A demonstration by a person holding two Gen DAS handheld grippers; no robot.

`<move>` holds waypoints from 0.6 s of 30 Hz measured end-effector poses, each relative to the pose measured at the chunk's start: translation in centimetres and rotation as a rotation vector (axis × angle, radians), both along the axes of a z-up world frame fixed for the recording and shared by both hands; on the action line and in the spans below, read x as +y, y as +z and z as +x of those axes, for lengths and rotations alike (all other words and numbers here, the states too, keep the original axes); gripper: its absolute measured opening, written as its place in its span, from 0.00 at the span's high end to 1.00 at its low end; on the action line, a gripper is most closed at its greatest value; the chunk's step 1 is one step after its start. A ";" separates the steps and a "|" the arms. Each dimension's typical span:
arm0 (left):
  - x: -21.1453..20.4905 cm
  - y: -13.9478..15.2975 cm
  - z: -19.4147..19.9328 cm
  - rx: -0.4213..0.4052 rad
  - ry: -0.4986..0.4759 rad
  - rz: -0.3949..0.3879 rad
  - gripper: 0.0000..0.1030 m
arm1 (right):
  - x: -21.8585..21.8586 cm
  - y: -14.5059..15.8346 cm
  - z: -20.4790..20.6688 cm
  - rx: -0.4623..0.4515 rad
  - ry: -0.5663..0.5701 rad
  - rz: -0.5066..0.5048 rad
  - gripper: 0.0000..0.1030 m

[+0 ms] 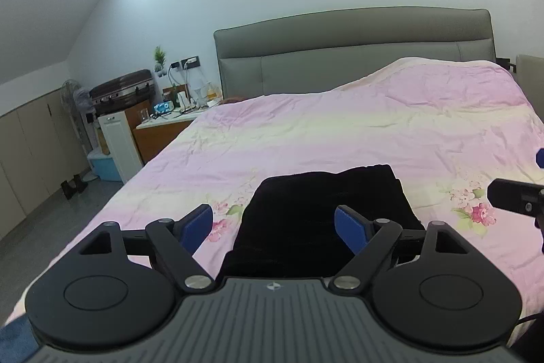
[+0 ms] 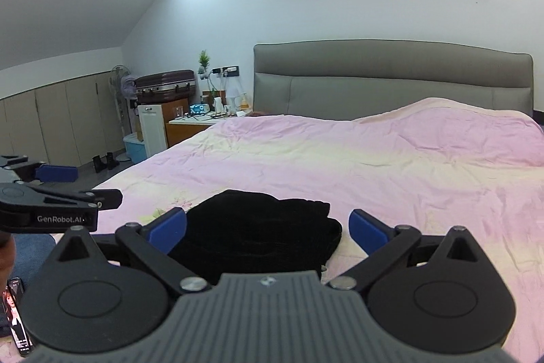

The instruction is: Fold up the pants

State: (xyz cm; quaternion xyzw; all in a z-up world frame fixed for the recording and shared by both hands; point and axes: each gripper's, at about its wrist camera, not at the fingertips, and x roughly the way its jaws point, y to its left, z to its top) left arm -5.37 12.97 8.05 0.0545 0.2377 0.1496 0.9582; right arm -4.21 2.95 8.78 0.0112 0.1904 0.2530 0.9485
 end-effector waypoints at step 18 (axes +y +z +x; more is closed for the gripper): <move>-1.9 -6.5 0.0 0.223 0.050 -0.089 0.08 | 1.0 -6.7 -1.1 0.094 -0.064 -0.133 0.05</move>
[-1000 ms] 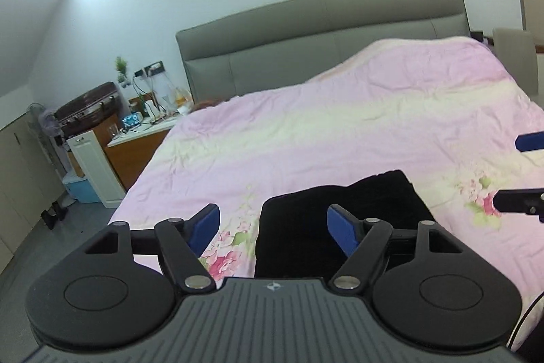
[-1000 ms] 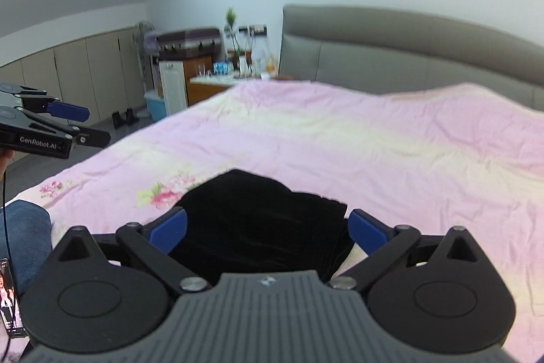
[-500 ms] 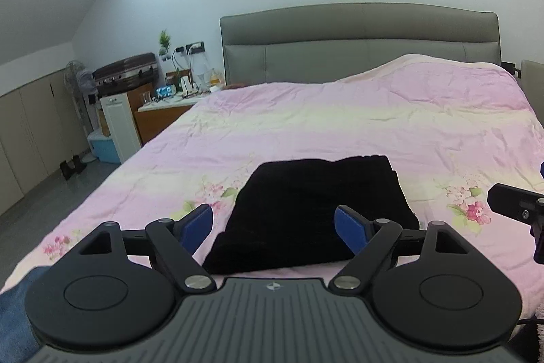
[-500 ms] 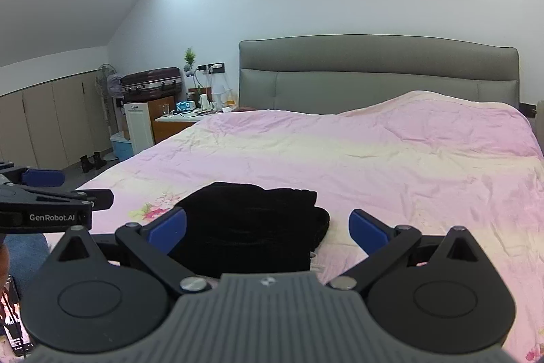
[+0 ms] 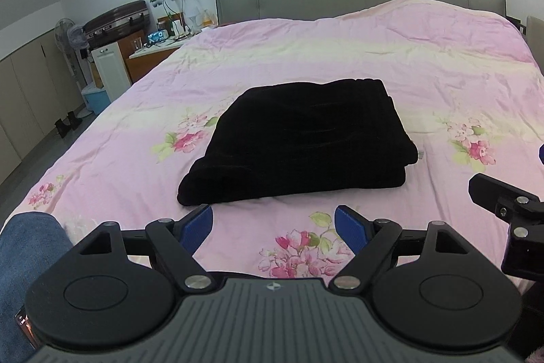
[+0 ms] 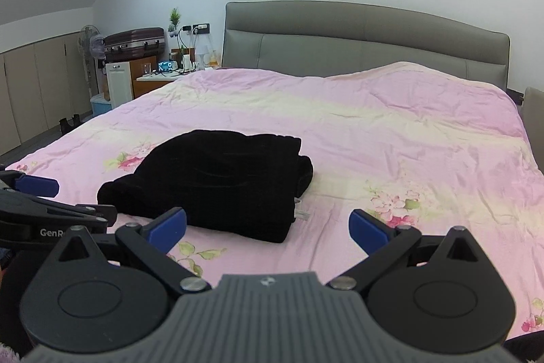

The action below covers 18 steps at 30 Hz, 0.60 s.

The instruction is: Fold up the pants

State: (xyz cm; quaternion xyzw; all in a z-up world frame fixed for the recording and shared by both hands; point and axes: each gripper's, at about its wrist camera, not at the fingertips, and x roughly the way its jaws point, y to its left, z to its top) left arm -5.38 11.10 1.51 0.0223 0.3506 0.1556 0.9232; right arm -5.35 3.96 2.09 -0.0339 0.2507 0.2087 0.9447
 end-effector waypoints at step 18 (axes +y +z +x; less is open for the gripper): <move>-0.2 0.5 0.0 0.005 0.010 -0.016 0.08 | -0.2 0.3 0.5 0.012 0.002 0.026 0.05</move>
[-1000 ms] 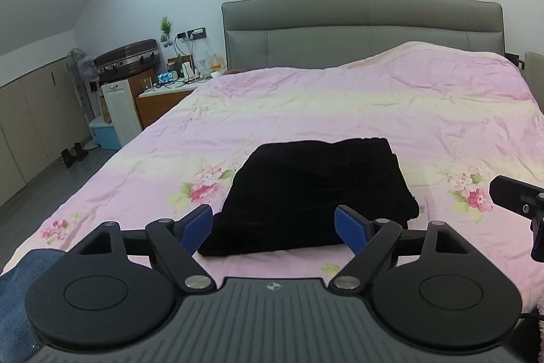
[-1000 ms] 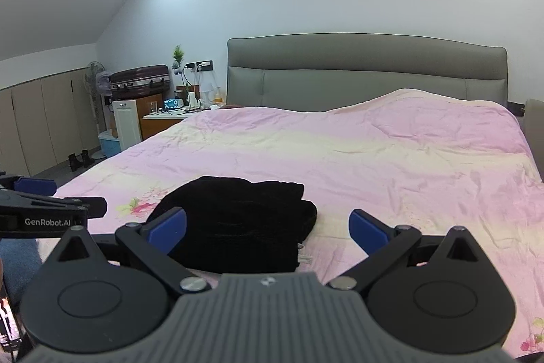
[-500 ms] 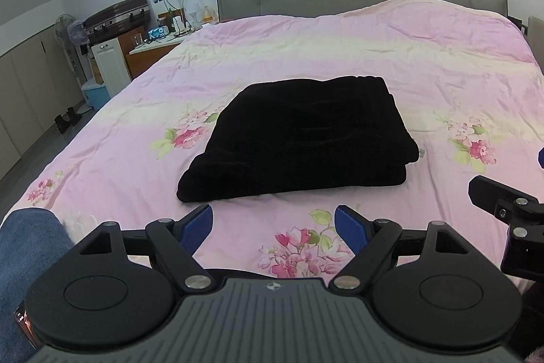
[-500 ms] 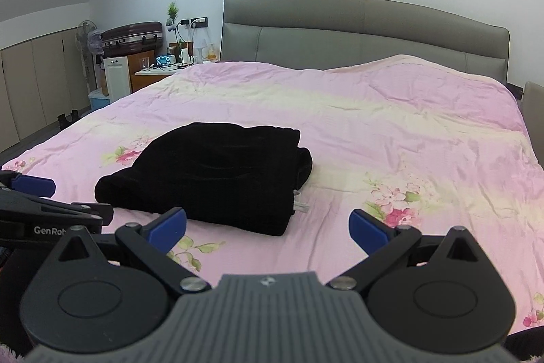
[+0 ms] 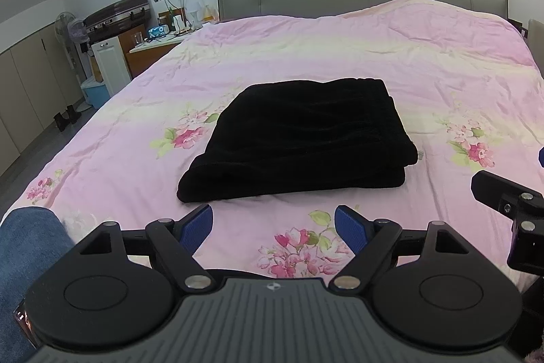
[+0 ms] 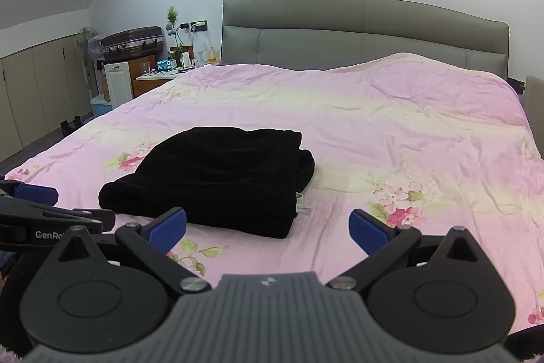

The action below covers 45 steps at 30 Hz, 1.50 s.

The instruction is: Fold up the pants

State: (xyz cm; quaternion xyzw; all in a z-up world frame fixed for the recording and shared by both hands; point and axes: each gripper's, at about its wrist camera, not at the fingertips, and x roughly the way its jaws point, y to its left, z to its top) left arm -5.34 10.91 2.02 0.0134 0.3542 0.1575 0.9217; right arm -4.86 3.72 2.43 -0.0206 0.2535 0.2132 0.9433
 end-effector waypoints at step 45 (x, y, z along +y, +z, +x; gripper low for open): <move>-0.5 1.5 -0.9 -0.029 -0.015 0.017 0.07 | -0.6 0.6 -0.9 -0.021 0.011 0.026 0.05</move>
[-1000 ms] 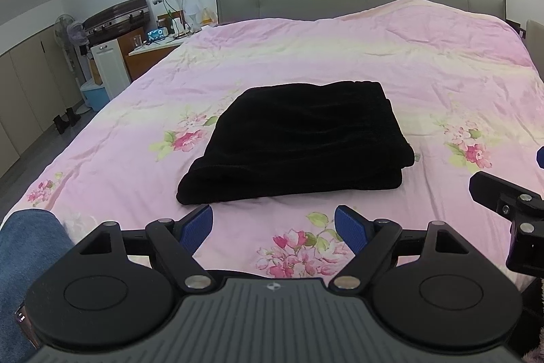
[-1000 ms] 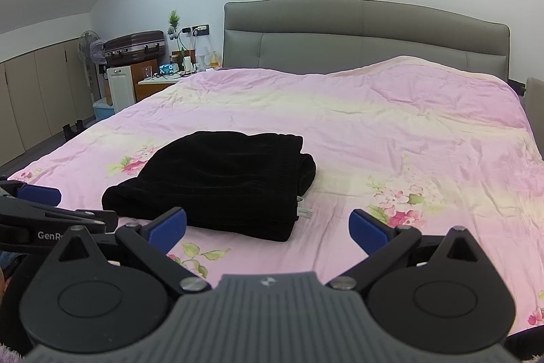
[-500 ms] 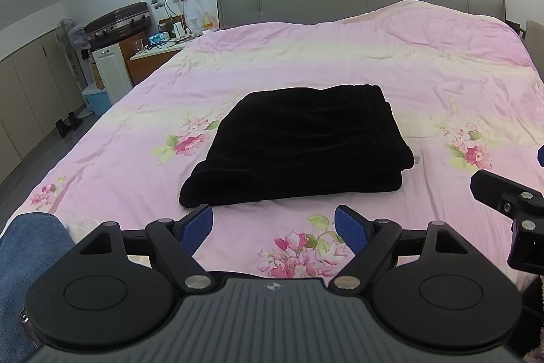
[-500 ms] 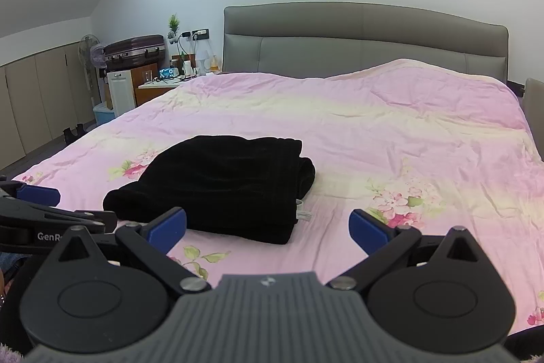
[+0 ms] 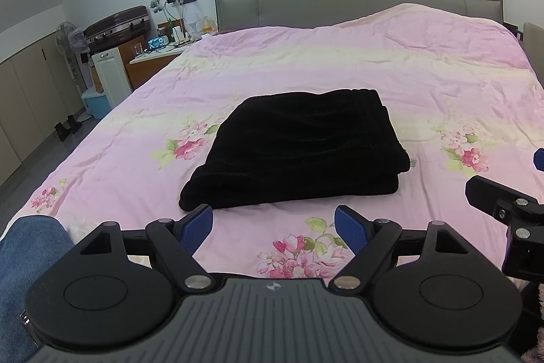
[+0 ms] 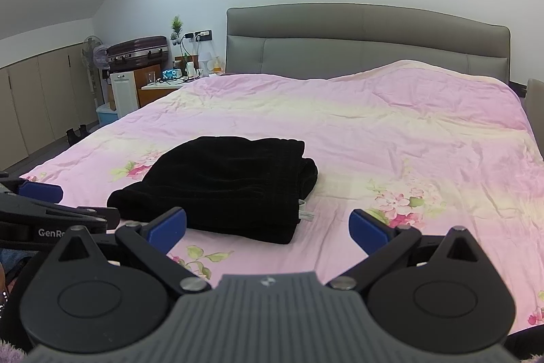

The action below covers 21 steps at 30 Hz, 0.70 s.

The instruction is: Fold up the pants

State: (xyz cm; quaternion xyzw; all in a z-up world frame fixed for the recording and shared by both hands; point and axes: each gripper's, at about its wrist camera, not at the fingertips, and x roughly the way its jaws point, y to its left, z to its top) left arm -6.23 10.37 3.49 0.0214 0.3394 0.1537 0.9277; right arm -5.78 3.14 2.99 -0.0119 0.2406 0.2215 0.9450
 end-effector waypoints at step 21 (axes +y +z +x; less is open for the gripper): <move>-0.4 0.3 -0.2 -0.009 -0.010 0.007 0.08 | -0.4 0.1 -0.3 -0.012 0.005 0.002 0.05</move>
